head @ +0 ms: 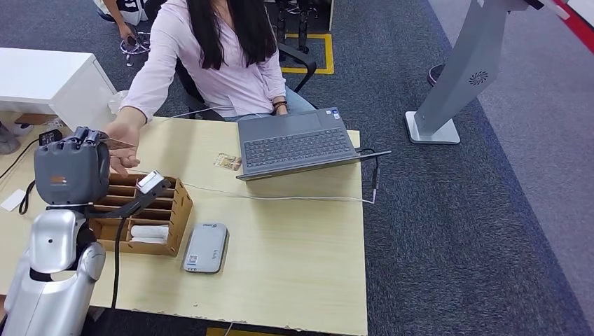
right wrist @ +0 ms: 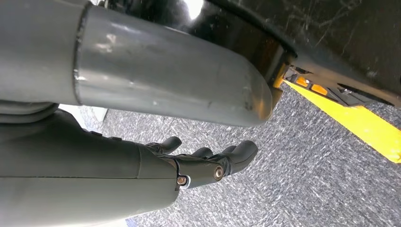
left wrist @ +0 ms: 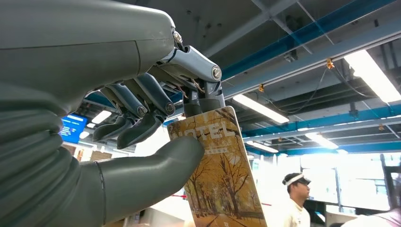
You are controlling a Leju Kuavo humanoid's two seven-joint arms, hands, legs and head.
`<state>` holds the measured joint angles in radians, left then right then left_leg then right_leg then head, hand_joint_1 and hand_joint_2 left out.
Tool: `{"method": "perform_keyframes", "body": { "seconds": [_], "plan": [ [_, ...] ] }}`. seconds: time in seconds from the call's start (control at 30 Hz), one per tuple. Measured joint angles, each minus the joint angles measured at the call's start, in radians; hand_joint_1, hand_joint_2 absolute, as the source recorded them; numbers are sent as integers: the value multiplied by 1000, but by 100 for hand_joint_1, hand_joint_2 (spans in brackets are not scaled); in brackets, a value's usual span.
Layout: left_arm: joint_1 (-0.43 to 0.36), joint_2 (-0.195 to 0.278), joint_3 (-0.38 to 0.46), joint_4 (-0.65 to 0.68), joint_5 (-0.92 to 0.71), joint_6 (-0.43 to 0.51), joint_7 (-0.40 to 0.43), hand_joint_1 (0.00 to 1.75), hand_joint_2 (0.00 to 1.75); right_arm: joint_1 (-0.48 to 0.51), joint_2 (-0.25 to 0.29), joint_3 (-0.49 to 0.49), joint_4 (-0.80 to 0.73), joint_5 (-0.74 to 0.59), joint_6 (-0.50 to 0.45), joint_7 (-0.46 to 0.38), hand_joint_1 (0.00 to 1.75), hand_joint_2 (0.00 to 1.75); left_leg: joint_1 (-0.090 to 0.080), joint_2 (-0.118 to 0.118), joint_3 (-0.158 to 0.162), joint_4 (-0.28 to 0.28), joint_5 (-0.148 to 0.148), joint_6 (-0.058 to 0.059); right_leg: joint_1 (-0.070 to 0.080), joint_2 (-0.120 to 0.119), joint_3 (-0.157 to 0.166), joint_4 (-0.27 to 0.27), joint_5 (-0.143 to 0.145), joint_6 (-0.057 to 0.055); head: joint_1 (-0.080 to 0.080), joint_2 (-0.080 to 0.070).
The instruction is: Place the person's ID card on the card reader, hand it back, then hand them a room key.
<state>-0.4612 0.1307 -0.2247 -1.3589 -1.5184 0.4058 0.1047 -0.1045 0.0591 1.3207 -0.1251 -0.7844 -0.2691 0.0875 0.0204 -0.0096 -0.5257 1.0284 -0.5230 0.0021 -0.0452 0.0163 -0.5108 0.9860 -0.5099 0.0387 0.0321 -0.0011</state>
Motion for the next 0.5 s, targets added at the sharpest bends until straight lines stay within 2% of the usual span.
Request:
{"method": "perform_keyframes", "body": {
  "seconds": [0.23,0.37,0.5],
  "plan": [
    [-102,44,18,180,-4,83,20,172,175,-5,0,32,0,7,14,5,0,0,0,0,0,0,0,0,0,0,0,0,0,0,0,0],
    [-95,64,52,248,-2,144,3,0,175,-6,0,42,0,-1,14,11,0,0,0,0,0,0,0,0,0,0,0,0,0,0,0,0],
    [-68,67,87,264,-2,225,-21,0,175,-7,0,45,0,-4,11,11,0,0,0,0,-1,0,0,0,0,0,0,0,0,0,0,0]
  ]
}}
